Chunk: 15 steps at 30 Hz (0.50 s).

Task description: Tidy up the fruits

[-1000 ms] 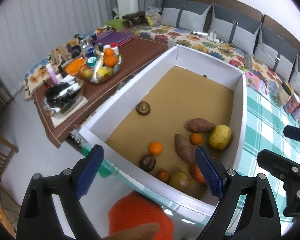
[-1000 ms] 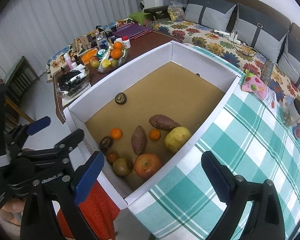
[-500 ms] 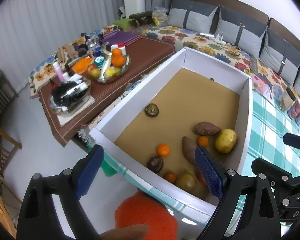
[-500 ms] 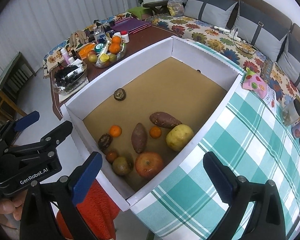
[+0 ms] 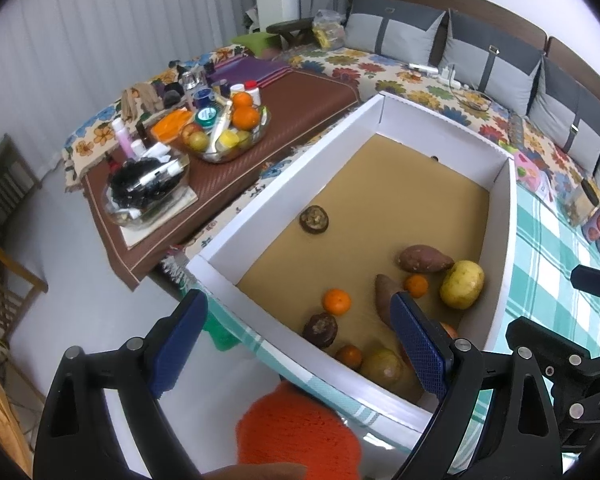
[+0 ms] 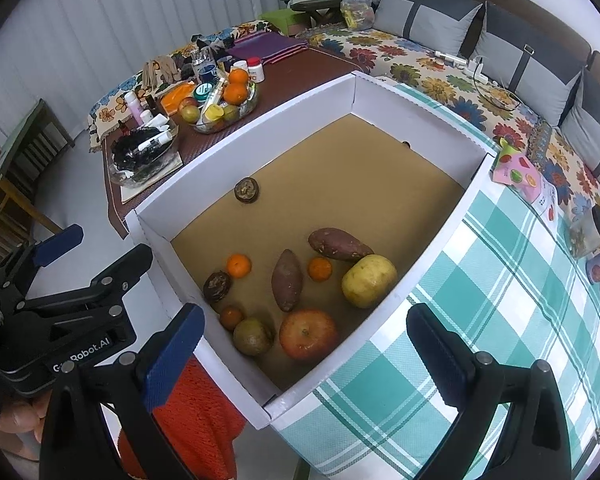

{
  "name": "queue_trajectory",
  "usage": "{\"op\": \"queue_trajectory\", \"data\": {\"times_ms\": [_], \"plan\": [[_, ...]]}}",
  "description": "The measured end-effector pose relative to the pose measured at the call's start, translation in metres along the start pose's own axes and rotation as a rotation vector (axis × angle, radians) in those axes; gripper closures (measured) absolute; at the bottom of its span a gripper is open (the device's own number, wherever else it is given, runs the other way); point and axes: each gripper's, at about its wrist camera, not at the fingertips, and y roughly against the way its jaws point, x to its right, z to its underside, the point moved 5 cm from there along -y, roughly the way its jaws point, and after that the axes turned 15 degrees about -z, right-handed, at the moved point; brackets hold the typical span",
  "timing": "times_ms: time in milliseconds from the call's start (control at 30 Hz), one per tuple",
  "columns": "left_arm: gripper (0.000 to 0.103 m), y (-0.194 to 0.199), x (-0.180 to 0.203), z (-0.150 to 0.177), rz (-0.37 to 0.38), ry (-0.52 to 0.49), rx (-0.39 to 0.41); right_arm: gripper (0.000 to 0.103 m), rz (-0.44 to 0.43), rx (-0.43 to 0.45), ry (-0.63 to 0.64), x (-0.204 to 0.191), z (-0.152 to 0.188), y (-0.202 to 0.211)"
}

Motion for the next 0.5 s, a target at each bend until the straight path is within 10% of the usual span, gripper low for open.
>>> {"op": "queue_trajectory", "data": {"times_ms": [500], "plan": [[0.009, -0.0084, -0.0014, 0.0005, 0.008, 0.012, -0.028, 0.002, 0.024, 0.002, -0.001, 0.0036, -0.0036, -0.0032]]}}
